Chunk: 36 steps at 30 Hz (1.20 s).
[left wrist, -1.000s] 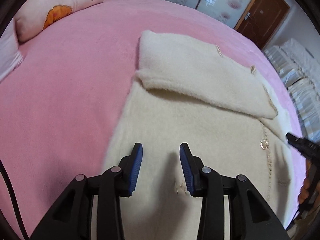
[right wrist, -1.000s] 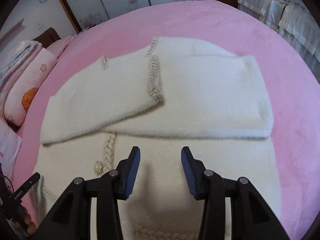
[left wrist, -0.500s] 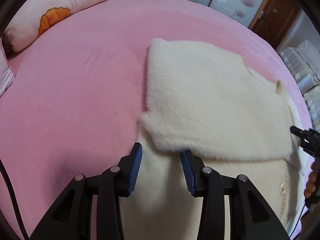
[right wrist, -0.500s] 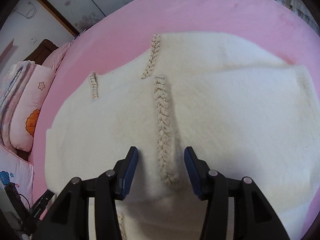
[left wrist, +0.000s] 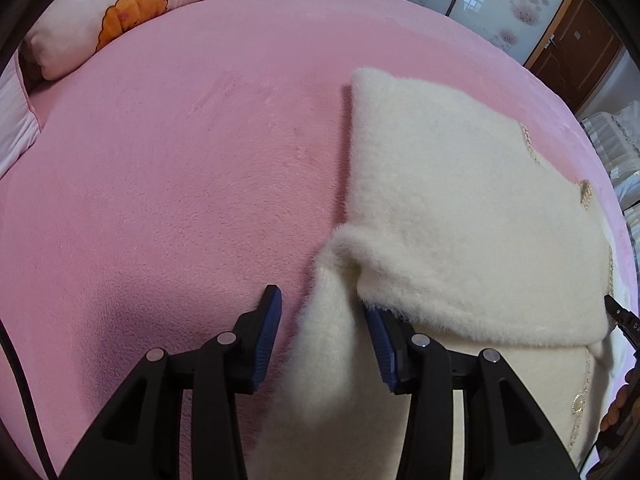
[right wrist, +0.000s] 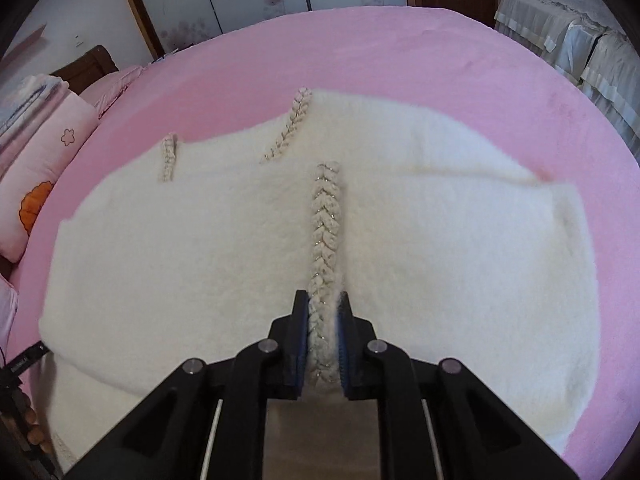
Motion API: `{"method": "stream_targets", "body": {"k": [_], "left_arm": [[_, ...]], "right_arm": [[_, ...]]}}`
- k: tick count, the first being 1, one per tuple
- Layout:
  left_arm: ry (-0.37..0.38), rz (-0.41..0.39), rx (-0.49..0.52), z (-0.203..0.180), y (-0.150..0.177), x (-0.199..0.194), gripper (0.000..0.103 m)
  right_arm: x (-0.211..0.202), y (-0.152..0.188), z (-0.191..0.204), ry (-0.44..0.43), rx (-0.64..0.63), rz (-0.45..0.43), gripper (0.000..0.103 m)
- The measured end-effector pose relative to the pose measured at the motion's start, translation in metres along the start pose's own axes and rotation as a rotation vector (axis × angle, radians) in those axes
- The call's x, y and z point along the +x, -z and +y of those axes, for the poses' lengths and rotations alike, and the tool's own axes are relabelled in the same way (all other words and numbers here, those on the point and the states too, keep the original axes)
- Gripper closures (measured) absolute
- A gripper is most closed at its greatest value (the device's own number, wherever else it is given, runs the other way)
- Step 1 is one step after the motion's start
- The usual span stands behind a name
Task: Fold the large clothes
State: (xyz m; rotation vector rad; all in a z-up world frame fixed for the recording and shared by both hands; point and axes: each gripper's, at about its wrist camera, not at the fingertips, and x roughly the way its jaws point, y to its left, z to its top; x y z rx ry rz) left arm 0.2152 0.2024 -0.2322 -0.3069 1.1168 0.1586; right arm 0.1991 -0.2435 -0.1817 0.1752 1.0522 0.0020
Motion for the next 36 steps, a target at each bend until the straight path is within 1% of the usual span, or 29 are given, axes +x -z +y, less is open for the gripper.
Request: {"method": "stream_targets", "body": {"k": [2, 4, 6, 7, 8, 9, 10, 11, 12, 13, 16, 18, 20, 22, 24, 25, 28, 30, 32, 35, 36], "left_arm": [[0.014, 0.007, -0.016, 0.003, -0.003, -0.001, 0.060], [0.012, -0.010, -0.031, 0.008, -0.001, -0.008, 0.060], [-0.031, -0.054, -0.073, 0.014, 0.000, -0.013, 0.063], [-0.046, -0.075, -0.114, 0.021, -0.001, -0.015, 0.063], [-0.062, -0.084, -0.169, 0.030, -0.001, -0.017, 0.074], [-0.083, -0.072, -0.228, 0.041, -0.001, -0.015, 0.084], [-0.060, -0.043, -0.273, 0.051, -0.002, -0.011, 0.084], [-0.021, -0.022, -0.293, 0.058, -0.002, -0.008, 0.084], [0.001, -0.018, -0.292, 0.062, -0.002, -0.009, 0.084], [0.002, -0.018, -0.269, 0.061, -0.003, -0.012, 0.084], [-0.066, -0.021, -0.168, 0.050, -0.008, -0.022, 0.083], [-0.052, -0.032, -0.133, 0.040, -0.014, -0.032, 0.082], [-0.025, -0.061, -0.102, 0.026, -0.022, -0.042, 0.079], [0.004, -0.093, -0.057, 0.004, -0.032, -0.053, 0.078], [0.033, -0.111, 0.001, -0.024, -0.041, -0.057, 0.074], [0.048, -0.113, 0.035, -0.041, -0.045, -0.057, 0.073], [0.084, -0.086, 0.118, -0.091, -0.049, -0.050, 0.066], [0.093, -0.075, 0.157, -0.119, -0.052, -0.038, 0.057], [0.098, -0.061, 0.153, -0.133, -0.060, -0.024, 0.049], [0.093, -0.010, 0.112, -0.140, -0.065, 0.004, 0.049], [0.068, 0.004, 0.110, -0.134, -0.061, 0.012, 0.049]], "right_arm": [[-0.005, -0.003, 0.000, -0.012, 0.027, -0.014, 0.091], [-0.018, -0.003, 0.002, -0.005, 0.005, -0.066, 0.091], [-0.024, -0.008, 0.010, 0.025, -0.031, -0.115, 0.092], [-0.026, -0.009, 0.012, 0.041, -0.039, -0.127, 0.092], [-0.023, -0.012, 0.012, 0.058, -0.043, -0.125, 0.091], [-0.018, -0.013, 0.012, 0.067, -0.047, -0.105, 0.092], [-0.010, -0.014, 0.011, 0.070, -0.047, -0.064, 0.091], [0.001, -0.014, 0.009, 0.057, -0.046, -0.003, 0.091], [0.004, -0.013, 0.008, 0.045, -0.043, 0.025, 0.089], [0.001, -0.013, 0.005, 0.028, -0.033, 0.021, 0.089], [-0.013, -0.015, -0.009, -0.046, 0.034, 0.024, 0.085], [-0.027, -0.015, -0.020, -0.082, 0.079, -0.003, 0.080], [-0.043, -0.016, -0.030, -0.094, 0.111, -0.048, 0.080], [-0.056, -0.018, -0.032, -0.091, 0.104, -0.085, 0.080], [-0.064, -0.022, -0.017, -0.086, 0.045, -0.101, 0.080], [-0.064, -0.025, -0.004, -0.090, 0.011, -0.105, 0.080], [-0.064, -0.032, 0.038, -0.132, -0.063, -0.109, 0.080], [-0.058, -0.033, 0.069, -0.167, -0.102, -0.109, 0.080], [-0.045, -0.034, 0.094, -0.190, -0.129, -0.096, 0.080], [-0.012, -0.033, 0.120, -0.190, -0.153, -0.047, 0.080], [0.002, -0.033, 0.124, -0.170, -0.159, -0.028, 0.080]]}}
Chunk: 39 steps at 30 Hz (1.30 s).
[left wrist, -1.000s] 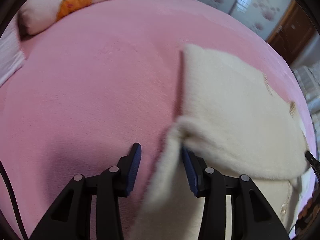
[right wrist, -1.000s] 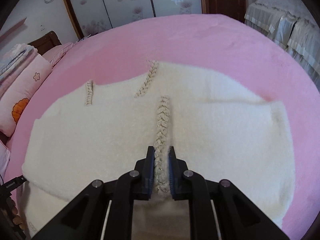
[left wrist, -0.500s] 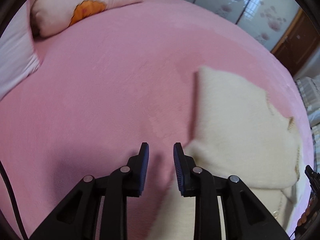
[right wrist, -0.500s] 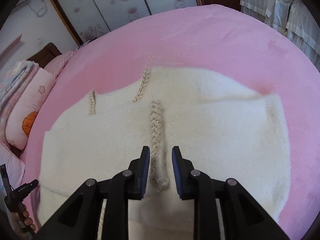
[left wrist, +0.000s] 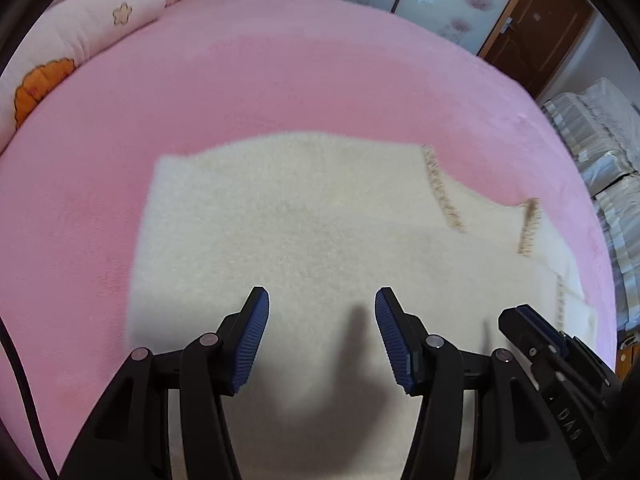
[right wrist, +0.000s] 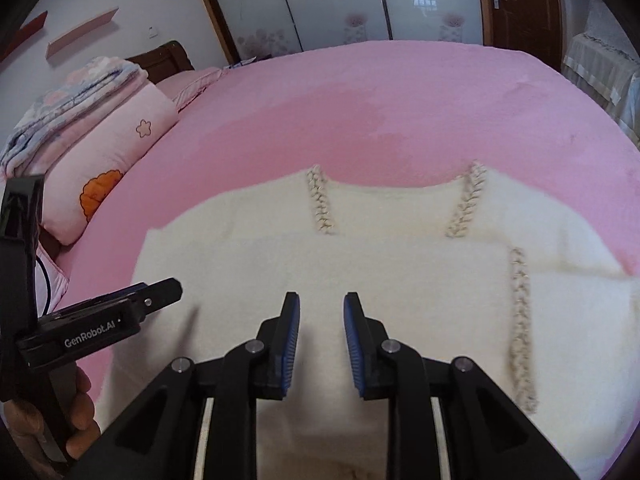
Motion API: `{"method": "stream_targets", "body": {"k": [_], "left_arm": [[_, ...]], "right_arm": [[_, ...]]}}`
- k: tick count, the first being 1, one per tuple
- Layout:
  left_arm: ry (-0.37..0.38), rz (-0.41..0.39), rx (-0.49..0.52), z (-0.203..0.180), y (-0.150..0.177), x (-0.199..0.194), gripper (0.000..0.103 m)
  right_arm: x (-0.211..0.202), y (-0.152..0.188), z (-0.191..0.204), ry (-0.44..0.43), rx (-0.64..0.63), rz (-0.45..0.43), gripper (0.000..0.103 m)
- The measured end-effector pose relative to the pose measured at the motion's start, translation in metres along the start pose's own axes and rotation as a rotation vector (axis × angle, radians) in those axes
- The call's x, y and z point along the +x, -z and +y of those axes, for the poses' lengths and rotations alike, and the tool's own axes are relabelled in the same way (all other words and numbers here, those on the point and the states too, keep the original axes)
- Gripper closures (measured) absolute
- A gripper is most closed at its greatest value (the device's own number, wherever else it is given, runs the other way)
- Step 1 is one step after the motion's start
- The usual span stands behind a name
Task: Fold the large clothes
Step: 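Open the right tool and lift both tools off the folded cardigan, then move both tools to the braided hem of the folded cardigan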
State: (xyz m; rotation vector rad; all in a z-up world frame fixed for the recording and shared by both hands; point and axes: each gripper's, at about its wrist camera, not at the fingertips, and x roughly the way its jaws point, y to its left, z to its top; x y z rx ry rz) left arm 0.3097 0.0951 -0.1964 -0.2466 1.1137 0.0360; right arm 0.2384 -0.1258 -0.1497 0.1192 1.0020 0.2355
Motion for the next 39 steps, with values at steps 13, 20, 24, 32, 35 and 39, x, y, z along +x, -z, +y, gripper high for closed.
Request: {"method": "stream_targets", "body": {"k": [13, 20, 24, 32, 35, 39], "left_arm": [[-0.136, -0.040, 0.122, 0.033, -0.006, 0.024, 0.047], [-0.152, -0.026, 0.116, 0.024, 0.005, 0.006, 0.047], [-0.115, -0.032, 0.096, 0.021, 0.007, -0.015, 0.043], [-0.103, -0.071, 0.123, 0.014, 0.017, -0.076, 0.036], [-0.098, -0.104, 0.155, 0.009, 0.022, -0.107, 0.036], [-0.084, -0.148, 0.193, 0.001, 0.036, -0.151, 0.036]], "right_arm": [[0.004, 0.008, -0.119, 0.264, 0.094, -0.056, 0.103], [-0.022, 0.016, -0.112, 0.254, 0.119, -0.056, 0.097], [-0.041, 0.021, -0.110, 0.247, 0.131, -0.054, 0.097], [-0.101, 0.025, -0.106, 0.242, 0.148, -0.090, 0.096], [-0.131, 0.029, -0.103, 0.238, 0.156, -0.127, 0.085], [-0.171, 0.036, -0.093, 0.260, 0.132, -0.181, 0.068]]}}
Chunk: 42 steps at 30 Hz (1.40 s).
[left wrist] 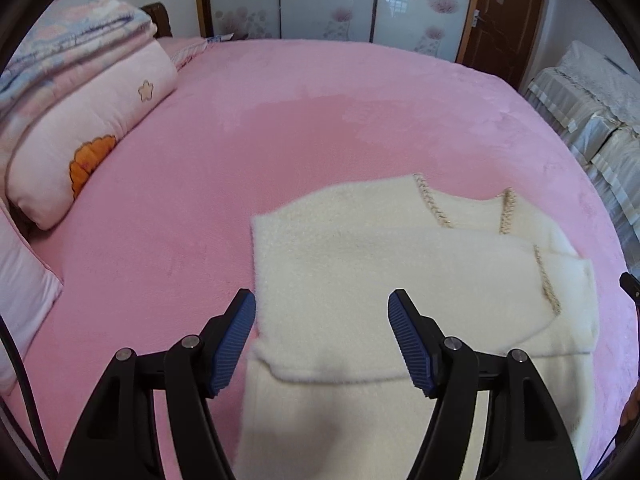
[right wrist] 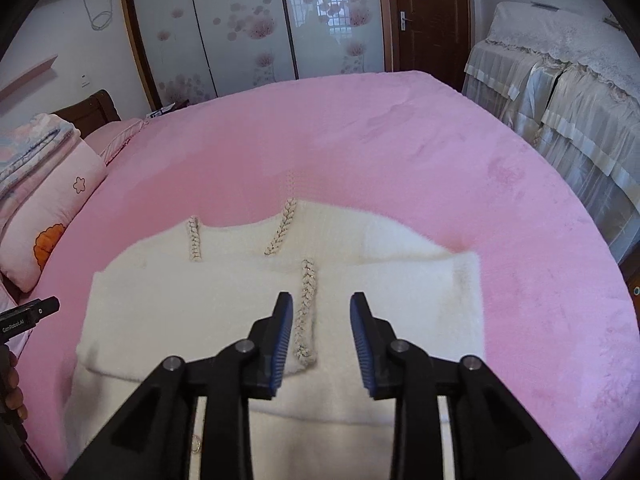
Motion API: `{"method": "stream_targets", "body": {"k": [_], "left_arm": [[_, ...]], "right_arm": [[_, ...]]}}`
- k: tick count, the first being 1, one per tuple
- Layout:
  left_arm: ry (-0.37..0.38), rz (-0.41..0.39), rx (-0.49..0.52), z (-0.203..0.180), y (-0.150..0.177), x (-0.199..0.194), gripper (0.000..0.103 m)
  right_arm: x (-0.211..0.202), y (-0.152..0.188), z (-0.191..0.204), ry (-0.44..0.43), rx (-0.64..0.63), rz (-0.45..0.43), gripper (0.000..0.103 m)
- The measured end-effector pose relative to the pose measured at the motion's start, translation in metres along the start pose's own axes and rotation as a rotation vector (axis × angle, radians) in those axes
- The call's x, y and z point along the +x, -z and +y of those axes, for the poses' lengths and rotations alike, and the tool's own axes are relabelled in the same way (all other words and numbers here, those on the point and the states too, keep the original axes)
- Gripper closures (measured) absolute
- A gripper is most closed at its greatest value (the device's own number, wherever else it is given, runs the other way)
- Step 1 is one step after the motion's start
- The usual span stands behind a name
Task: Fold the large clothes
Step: 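Move both tools to the braided hem of the folded cardigan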
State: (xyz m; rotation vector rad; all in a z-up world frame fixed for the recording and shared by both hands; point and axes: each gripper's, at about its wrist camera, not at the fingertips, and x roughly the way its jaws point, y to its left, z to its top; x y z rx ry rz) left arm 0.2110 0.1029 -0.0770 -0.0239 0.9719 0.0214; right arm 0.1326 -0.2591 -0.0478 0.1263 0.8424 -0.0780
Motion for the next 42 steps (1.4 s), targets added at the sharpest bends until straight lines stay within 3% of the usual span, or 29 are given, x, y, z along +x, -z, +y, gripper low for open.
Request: {"method": "stream_targets", "body": {"k": [9, 23, 33, 38, 42], "left_arm": [[-0.002, -0.071, 0.075, -0.017, 0.022, -0.079, 0.035], [0.027, -0.161, 0.057, -0.019, 0.095, -0.171, 0.032], [0.056, -0.160, 0.006, -0.011, 0.175, -0.201, 0.031], [0.090, -0.124, -0.032, 0.001, 0.222, -0.198, 0.031], [0.076, -0.082, -0.025, 0.012, 0.257, -0.185, 0.031]], "right_arm": [[-0.080, 0.010, 0.002, -0.001, -0.033, -0.060, 0.068], [-0.168, 0.059, -0.010, -0.043, -0.048, -0.103, 0.067], [-0.216, 0.120, -0.012, -0.081, -0.056, -0.114, 0.066], [-0.221, 0.159, -0.010, -0.087, -0.072, -0.081, 0.061], [-0.217, 0.192, -0.009, -0.075, -0.104, -0.031, 0.061]]}}
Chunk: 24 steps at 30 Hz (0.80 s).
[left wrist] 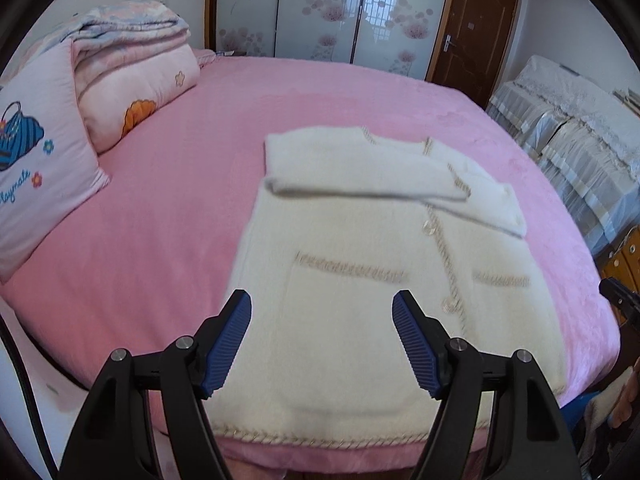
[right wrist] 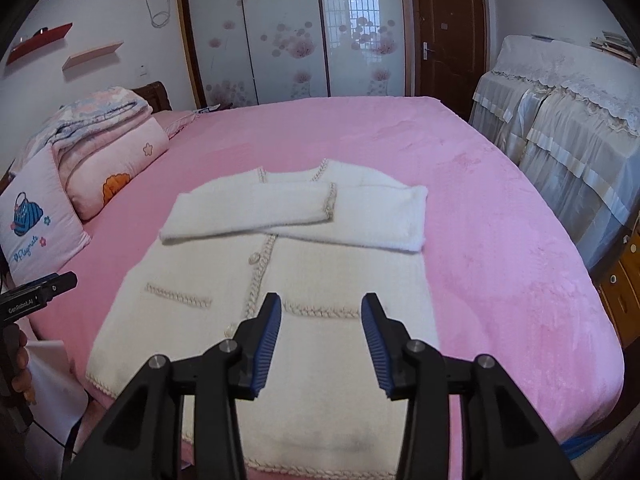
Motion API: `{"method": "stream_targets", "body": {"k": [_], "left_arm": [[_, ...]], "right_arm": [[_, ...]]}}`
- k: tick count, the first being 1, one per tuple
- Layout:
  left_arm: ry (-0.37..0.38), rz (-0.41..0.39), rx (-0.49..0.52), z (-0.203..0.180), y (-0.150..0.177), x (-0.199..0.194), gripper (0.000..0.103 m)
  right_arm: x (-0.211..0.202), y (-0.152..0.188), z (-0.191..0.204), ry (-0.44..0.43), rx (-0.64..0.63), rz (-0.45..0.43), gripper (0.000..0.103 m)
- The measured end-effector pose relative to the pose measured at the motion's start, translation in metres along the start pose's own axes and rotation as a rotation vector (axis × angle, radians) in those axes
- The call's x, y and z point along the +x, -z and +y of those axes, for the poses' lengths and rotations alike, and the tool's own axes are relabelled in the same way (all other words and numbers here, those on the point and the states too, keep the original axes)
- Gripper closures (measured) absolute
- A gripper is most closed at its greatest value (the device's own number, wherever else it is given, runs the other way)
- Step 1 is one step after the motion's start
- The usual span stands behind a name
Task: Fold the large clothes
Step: 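Move both tools to the braided hem of the folded cardigan, then grasp the braided hem corners with both tools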
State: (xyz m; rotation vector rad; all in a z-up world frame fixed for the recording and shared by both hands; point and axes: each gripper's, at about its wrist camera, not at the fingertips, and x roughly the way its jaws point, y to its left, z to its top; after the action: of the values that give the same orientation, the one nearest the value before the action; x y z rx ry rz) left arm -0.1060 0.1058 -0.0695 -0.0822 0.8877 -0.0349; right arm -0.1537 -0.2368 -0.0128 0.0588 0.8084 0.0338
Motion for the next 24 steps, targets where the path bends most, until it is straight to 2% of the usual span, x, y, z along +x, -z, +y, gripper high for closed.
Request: {"method": "stream_targets", "body": {"k": [3, 11, 17, 20, 24], "left_arm": [[-0.018, 0.041, 0.007, 0.012, 0.024, 0.012, 0.031], [0.010, 0.182, -0.062, 0.057, 0.071, 0.048, 0.031], [0.023, 0.265, -0.118, 0.089, 0.090, 0.071, 0.031], [0.035, 0.299, -0.103, 0.091, 0.096, 0.083, 0.031], [0.057, 0.304, -0.075, 0.087, 0.102, 0.092, 0.031]], "right_arm": [[0.006, 0.022, -0.002, 0.009, -0.007, 0.050, 0.061], [0.022, 0.073, -0.027, 0.013, 0.048, 0.162, 0.061], [0.039, 0.110, -0.053, 0.014, 0.134, 0.257, 0.059], [0.043, 0.127, -0.068, 0.013, 0.162, 0.285, 0.059], [0.047, 0.146, -0.097, 0.010, 0.234, 0.314, 0.059]]}}
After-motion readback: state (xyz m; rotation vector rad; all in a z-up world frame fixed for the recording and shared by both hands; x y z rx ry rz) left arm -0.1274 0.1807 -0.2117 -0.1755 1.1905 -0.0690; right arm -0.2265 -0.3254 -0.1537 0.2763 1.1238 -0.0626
